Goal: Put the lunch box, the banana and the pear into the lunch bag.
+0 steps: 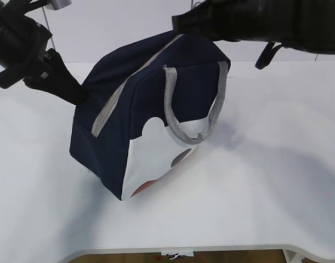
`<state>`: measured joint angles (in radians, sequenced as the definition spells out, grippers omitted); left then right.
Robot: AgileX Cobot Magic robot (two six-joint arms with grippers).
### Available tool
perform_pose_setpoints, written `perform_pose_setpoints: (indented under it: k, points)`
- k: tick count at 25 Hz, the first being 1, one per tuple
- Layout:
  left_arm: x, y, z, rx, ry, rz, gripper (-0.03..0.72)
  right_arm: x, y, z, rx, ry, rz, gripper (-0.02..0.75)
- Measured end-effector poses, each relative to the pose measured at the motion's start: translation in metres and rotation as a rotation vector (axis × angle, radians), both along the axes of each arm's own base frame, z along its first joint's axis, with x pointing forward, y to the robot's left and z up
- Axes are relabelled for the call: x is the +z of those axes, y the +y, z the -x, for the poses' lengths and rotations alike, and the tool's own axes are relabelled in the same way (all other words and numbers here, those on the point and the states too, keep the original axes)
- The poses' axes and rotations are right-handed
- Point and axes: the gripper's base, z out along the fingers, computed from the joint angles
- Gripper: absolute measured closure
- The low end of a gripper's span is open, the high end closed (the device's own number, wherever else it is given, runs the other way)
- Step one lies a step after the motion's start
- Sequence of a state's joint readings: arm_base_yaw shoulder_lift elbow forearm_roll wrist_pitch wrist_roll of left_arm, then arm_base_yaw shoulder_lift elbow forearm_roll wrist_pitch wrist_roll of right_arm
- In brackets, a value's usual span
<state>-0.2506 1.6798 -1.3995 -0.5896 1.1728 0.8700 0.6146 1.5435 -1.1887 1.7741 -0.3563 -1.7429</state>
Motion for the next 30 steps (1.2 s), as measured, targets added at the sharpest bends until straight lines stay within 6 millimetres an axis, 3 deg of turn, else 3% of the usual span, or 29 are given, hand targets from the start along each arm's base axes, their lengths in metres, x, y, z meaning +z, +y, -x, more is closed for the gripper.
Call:
perform_pose_setpoints:
  k: [8, 17, 30]
  points:
    - [0.0, 0.001, 0.0, 0.0, -0.004, -0.008, 0.697, -0.007, -0.007, -0.01, -0.022, 0.017, 0.002, 0.744]
    - [-0.002, 0.003, 0.0, -0.011, -0.004, -0.036, 0.697, -0.002, -0.004, -0.012, -0.004, 0.051, -0.146, 0.745]
    - [0.002, -0.001, -0.002, 0.014, -0.02, 0.014, 0.697, -0.007, -0.03, -0.031, -0.018, 0.059, -0.194, 0.745]
